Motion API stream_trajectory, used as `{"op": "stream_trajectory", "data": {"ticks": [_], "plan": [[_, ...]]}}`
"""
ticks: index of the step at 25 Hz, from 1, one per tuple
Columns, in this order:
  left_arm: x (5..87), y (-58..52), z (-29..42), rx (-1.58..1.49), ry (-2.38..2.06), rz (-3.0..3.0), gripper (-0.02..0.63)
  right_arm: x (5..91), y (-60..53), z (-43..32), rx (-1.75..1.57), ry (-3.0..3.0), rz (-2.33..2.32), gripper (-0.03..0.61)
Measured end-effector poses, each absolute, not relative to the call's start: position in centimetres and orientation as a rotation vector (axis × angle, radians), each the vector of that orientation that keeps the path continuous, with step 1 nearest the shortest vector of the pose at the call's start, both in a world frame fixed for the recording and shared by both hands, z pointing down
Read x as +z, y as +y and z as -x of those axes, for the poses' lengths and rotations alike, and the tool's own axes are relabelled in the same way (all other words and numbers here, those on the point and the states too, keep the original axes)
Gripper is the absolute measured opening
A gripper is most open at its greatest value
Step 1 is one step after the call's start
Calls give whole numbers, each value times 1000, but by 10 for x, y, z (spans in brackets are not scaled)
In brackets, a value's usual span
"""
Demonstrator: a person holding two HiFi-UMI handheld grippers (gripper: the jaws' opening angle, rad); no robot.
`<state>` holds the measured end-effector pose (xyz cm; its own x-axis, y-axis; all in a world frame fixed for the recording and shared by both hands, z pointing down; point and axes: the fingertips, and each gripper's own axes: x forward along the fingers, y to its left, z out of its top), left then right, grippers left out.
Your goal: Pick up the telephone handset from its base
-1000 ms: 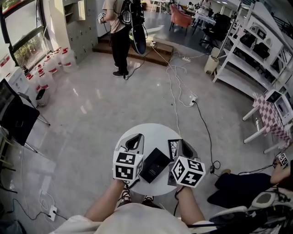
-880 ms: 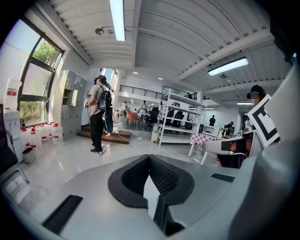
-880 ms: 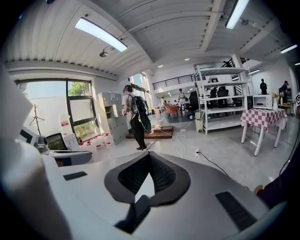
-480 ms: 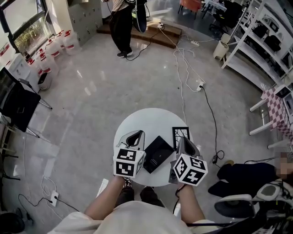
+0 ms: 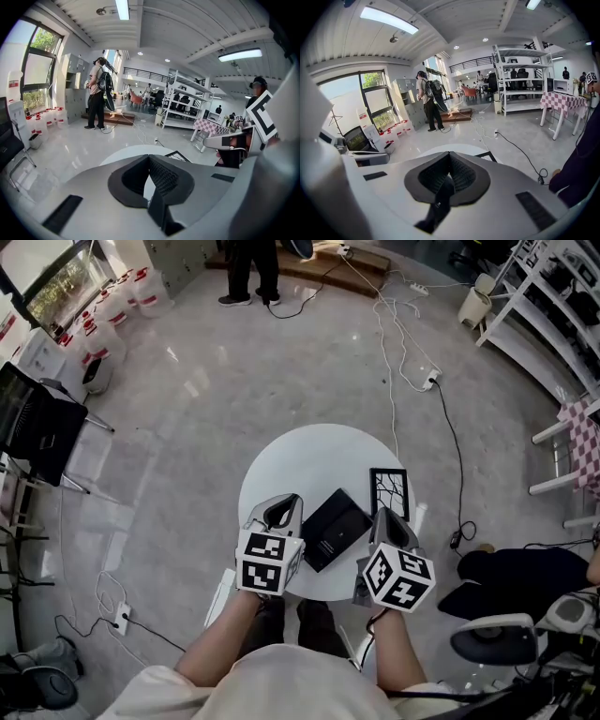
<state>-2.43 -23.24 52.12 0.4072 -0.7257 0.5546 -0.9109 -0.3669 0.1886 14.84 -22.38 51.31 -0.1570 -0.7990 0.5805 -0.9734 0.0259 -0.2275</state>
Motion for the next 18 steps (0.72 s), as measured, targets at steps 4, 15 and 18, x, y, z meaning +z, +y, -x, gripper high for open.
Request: {"op": "stream_trajectory", "data": {"ticks": [4,15,18], "plan": [[538,-220,28,562,-1378,-2167,17,527,-215,-146,877,-1996,-1792,25],[581,-193,33,627,-1319,-2100,15,561,-196,-136,946,-1943,-1764,25],[589,-190,31,643,-1304,-2096,17,568,-194,-138,957,-1930,-1769,25]]}}
